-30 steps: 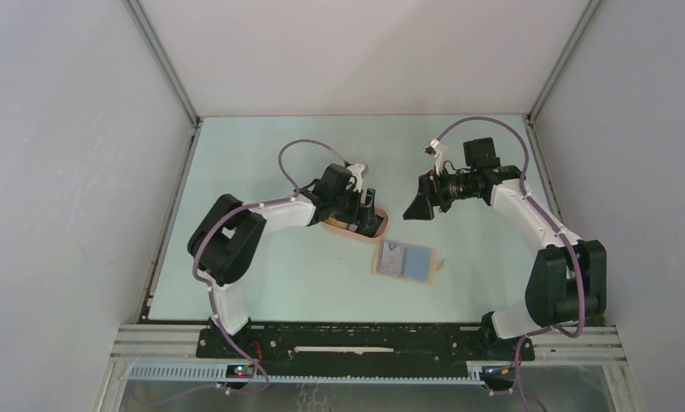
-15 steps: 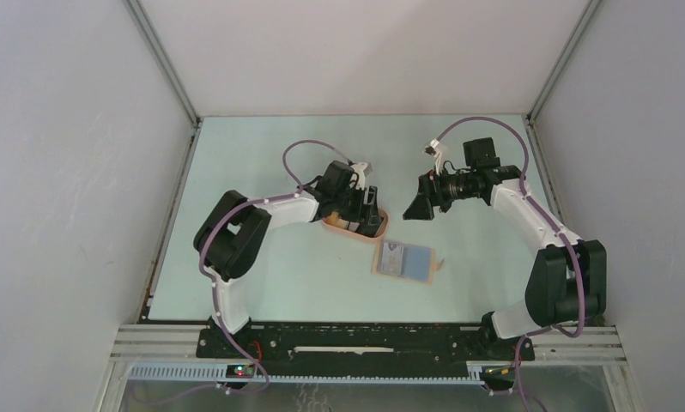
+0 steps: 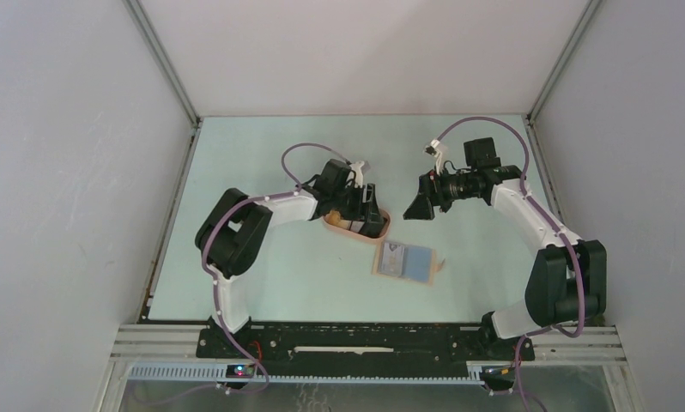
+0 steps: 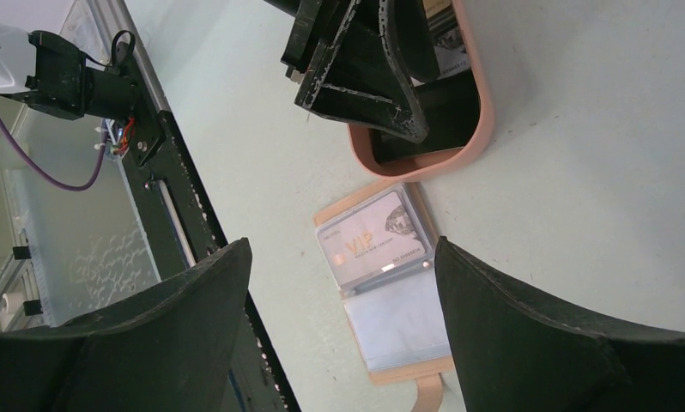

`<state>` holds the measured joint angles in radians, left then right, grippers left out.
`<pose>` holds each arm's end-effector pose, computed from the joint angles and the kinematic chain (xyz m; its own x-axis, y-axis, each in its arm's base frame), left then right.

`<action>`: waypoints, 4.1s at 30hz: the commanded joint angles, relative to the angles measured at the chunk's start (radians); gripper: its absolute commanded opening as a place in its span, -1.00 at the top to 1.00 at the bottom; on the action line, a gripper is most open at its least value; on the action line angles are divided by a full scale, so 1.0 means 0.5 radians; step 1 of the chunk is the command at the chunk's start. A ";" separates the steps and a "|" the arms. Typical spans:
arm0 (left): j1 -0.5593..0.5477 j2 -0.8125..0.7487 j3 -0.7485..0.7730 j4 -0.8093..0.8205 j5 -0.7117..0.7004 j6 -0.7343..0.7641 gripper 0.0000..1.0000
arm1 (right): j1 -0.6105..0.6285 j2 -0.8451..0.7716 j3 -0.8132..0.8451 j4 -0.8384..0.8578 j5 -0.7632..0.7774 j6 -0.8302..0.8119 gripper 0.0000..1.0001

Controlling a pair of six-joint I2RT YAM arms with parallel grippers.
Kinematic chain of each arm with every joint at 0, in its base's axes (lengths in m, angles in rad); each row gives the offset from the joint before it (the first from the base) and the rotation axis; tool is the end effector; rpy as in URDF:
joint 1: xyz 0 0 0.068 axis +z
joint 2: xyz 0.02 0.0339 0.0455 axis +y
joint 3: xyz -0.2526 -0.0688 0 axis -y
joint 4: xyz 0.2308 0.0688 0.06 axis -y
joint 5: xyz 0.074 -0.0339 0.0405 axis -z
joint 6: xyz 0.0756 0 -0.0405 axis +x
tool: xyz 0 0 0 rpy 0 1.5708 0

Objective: Put the credit cards into the card holder
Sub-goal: Pick up the credit card from the storage box.

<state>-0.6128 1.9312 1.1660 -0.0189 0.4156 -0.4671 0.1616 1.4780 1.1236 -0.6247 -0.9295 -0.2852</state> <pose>0.3248 -0.2657 0.1322 -0.8581 0.0997 -0.5038 0.4185 0.7043 -0.5734 0.2867 0.1081 0.2422 -0.6349 -0.2740 -0.7224 -0.7462 0.4600 0.4813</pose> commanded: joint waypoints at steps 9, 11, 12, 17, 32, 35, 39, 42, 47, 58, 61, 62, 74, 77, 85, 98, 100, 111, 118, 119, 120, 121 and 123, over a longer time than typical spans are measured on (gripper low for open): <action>0.000 -0.079 -0.157 0.347 0.255 -0.232 -0.22 | -0.019 -0.035 0.007 -0.005 -0.065 -0.028 -0.74; 0.000 -0.080 -0.174 0.388 0.284 -0.256 -0.21 | -0.022 -0.034 0.006 -0.005 -0.066 -0.028 -0.74; 0.000 -0.078 -0.178 0.395 0.290 -0.259 -0.21 | -0.022 -0.035 0.006 -0.005 -0.066 -0.028 -0.74; -0.001 -0.068 -0.205 0.483 0.369 -0.309 -0.18 | -0.028 -0.035 0.007 -0.005 -0.069 -0.028 -0.74; -0.018 -0.048 -0.256 0.717 0.556 -0.444 -0.10 | -0.040 -0.020 0.009 -0.005 -0.074 -0.023 -0.74; -0.033 -0.033 -0.255 0.749 0.589 -0.464 -0.08 | -0.044 -0.020 0.008 -0.006 -0.079 -0.022 -0.74; -0.062 -0.014 -0.252 0.777 0.608 -0.484 -0.07 | -0.050 -0.020 0.008 -0.005 -0.083 -0.017 -0.74; -0.082 0.006 -0.250 0.792 0.615 -0.495 -0.05 | -0.055 -0.022 0.008 -0.005 -0.087 -0.016 -0.74; -0.104 0.053 -0.243 0.786 0.592 -0.491 -0.02 | -0.065 -0.026 0.007 -0.005 -0.100 -0.016 -0.74; -0.131 0.024 -0.133 0.387 0.353 -0.264 -0.03 | -0.077 -0.032 0.008 -0.008 -0.116 -0.011 -0.74; -0.139 0.025 -0.090 0.327 0.348 -0.225 -0.04 | -0.080 -0.035 0.007 -0.009 -0.116 -0.011 -0.74; -0.138 0.026 -0.079 0.316 0.350 -0.220 -0.05 | -0.081 -0.035 0.008 -0.010 -0.119 -0.010 -0.74; -0.139 0.053 0.057 0.136 0.348 -0.154 -0.05 | -0.097 -0.041 0.006 -0.013 -0.132 -0.013 -0.74; -0.139 0.049 0.064 0.136 0.356 -0.160 -0.02 | -0.099 -0.045 0.008 -0.012 -0.137 -0.010 -0.73; -0.130 0.006 0.049 0.140 0.374 -0.161 0.06 | -0.105 -0.047 0.007 -0.016 -0.143 -0.012 -0.73; -0.090 -0.064 -0.018 0.197 0.422 -0.185 0.17 | -0.122 -0.056 0.008 -0.020 -0.157 -0.010 -0.74; -0.084 -0.069 -0.027 0.205 0.428 -0.188 0.19 | -0.124 -0.055 0.009 -0.019 -0.156 -0.013 -0.74; -0.051 -0.098 -0.075 0.245 0.457 -0.203 0.27 | -0.130 -0.057 0.010 -0.018 -0.158 -0.010 -0.74; -0.028 -0.088 -0.089 0.271 0.474 -0.213 0.43 | -0.133 -0.052 0.007 -0.021 -0.162 -0.011 -0.74; -0.025 -0.081 -0.088 0.271 0.480 -0.215 0.47 | -0.133 -0.055 0.007 -0.020 -0.162 -0.011 -0.74; -0.023 -0.077 -0.086 0.271 0.482 -0.216 0.51 | -0.133 -0.057 0.008 -0.021 -0.163 -0.011 -0.74; -0.018 -0.072 -0.088 0.274 0.482 -0.217 0.54 | -0.133 -0.056 0.007 -0.018 -0.162 -0.012 -0.74; -0.015 -0.066 -0.092 0.277 0.482 -0.219 0.64 | -0.133 -0.054 0.008 -0.021 -0.162 -0.012 -0.74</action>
<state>-0.6315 1.9373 1.1412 0.0883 0.6327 -0.5758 0.1040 1.4780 1.1236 -0.6315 -0.9894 -0.2852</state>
